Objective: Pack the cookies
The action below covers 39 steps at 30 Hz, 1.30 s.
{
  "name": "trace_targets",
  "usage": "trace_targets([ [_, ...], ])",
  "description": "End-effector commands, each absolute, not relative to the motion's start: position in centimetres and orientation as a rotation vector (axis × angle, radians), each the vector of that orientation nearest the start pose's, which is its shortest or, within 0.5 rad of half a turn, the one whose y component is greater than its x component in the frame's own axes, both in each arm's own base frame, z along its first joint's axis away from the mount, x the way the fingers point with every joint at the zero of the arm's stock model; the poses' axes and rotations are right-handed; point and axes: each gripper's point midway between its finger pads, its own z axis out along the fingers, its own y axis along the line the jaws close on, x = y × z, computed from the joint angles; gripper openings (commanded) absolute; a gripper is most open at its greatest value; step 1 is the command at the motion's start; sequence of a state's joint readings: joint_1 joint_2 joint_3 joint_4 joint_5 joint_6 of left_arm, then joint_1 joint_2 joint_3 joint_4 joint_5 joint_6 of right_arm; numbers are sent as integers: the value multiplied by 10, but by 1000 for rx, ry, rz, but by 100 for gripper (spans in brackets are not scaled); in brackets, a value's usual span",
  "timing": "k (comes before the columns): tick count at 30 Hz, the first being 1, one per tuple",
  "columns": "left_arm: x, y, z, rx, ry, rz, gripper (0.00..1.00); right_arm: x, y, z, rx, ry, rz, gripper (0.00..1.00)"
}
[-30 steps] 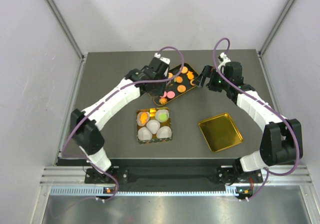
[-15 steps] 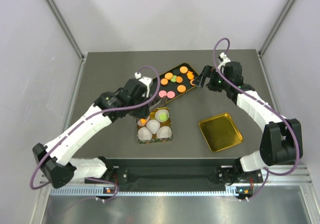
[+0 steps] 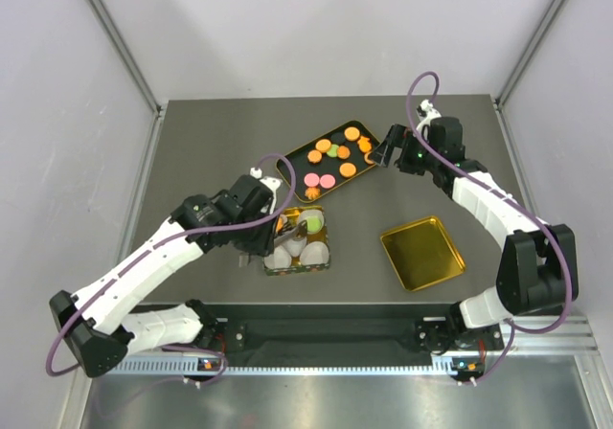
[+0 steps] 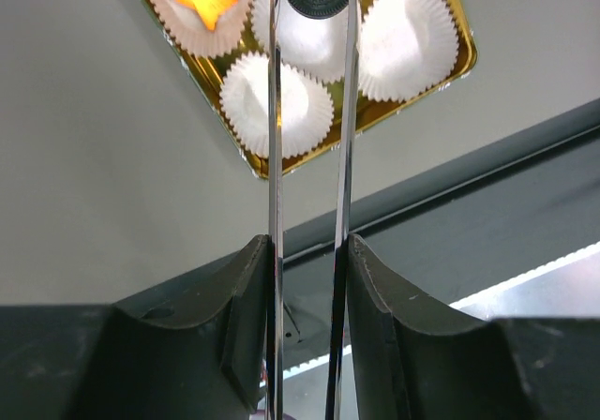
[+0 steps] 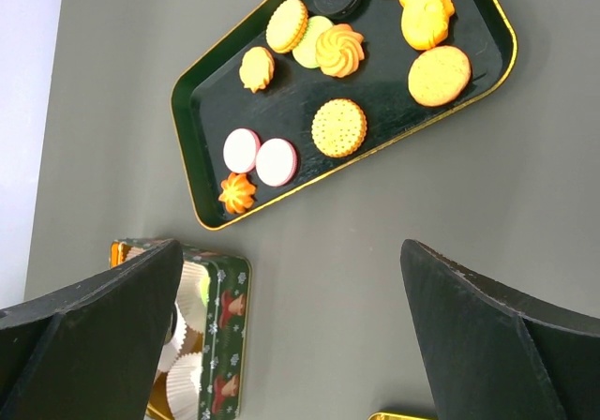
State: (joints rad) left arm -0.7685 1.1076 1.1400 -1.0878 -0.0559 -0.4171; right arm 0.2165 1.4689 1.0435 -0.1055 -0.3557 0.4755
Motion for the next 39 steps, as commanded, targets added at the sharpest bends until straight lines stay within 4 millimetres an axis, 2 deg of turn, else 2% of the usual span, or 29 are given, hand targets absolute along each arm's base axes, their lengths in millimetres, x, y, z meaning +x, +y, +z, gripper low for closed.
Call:
trace_targets([
  [1, 154, -166, 185, 439, 2627, -364, 39, 406, 176, 202, 12, 2101, 775, 100],
  [14, 147, -161, 178, 440, 2647, -350, 40, 407, 176, 200, 10, 2107, 774, 100],
  [30, 153, -164, 176, 445, 2635, -344, 50, 406, 176, 200, 9, 2107, 771, 100],
  [33, 155, -166, 181, 459, 2620, -350, 50, 405, 177, 200, 8, 2108, 775, 100],
  [39, 172, -180, 225, 480, 2492, -416, 50, 406, 177, 201, 8, 2105, 778, 100],
])
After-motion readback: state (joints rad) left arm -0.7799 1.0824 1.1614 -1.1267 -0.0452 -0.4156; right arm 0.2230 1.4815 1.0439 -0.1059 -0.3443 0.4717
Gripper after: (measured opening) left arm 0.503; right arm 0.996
